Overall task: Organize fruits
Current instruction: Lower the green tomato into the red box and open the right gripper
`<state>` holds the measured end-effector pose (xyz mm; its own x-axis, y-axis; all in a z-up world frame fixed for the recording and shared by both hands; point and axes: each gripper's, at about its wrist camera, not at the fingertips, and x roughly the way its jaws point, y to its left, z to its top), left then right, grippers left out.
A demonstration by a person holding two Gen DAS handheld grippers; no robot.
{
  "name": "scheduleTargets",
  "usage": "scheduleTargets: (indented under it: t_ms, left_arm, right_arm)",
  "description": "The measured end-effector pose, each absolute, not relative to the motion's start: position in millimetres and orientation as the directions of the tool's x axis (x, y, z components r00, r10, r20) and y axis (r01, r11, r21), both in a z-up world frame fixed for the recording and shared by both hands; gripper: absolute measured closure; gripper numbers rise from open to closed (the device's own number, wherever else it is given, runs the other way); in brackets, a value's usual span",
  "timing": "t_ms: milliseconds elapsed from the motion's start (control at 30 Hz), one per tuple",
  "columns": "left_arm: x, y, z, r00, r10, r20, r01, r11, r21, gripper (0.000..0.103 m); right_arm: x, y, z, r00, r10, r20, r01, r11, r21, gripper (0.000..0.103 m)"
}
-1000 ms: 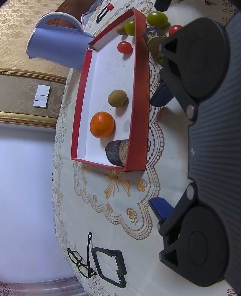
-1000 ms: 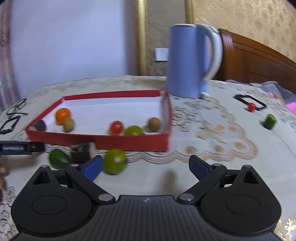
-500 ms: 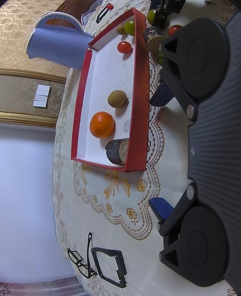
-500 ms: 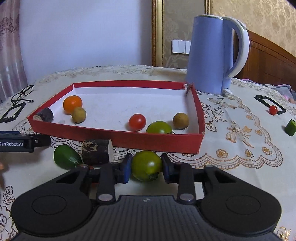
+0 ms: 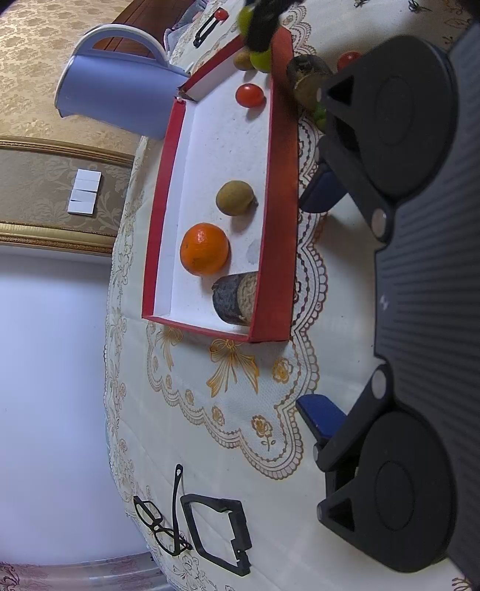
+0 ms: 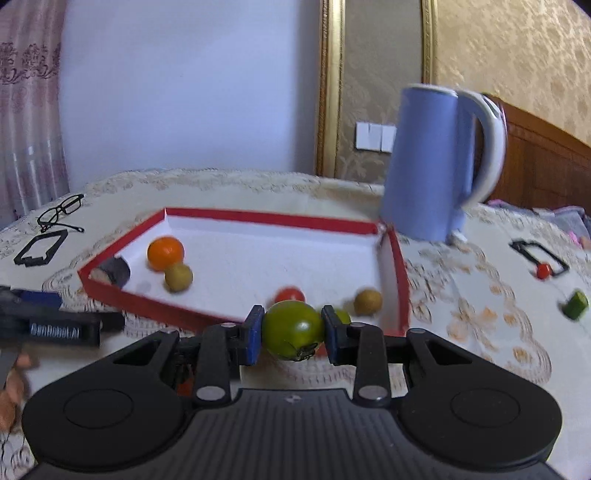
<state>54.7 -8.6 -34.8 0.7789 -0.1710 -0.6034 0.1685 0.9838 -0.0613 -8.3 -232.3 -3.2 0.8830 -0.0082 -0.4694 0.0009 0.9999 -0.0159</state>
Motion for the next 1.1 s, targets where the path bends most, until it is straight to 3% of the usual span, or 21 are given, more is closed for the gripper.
scheduleTargets:
  t_ms: [633, 733, 800, 1033, 1100]
  left_arm:
    - [54.2, -9.1, -34.8, 0.779, -0.169, -0.604, 0.168, 0.984, -0.058, 0.0]
    - [54.2, -9.0, -34.8, 0.779, -0.169, -0.603, 0.168, 0.984, -0.059, 0.0]
    - [54.2, -9.0, -34.8, 0.779, -0.169, -0.604, 0.168, 0.984, -0.059, 0.0]
    - [54.2, -9.1, -34.8, 0.779, -0.169, -0.603, 0.168, 0.984, -0.059, 0.0]
    - [54.2, -9.0, -34.9, 0.779, -0.169, -0.603, 0.168, 0.984, -0.058, 0.0]
  right_arm:
    - [76.6, -191.5, -28.3, 0.829, 0.017, -0.558, -0.092, 0.99, -0.108, 0.07]
    - [71.1, -189.4, -26.8, 0.84, -0.012, -0.542, -0.076, 0.987, -0.14, 0.064]
    - [66.9, -191.7, -23.8, 0.844, -0.012, -0.536, -0.067, 0.989, -0.129, 0.055]
    - [37.1, -200.8, -12.9, 0.855, -0.014, -0.519, -0.041, 0.995, -0.093, 0.053]
    - [25.7, -204.9, -11.0, 0.862, -0.02, -0.506, -0.031, 0.995, -0.093, 0.046]
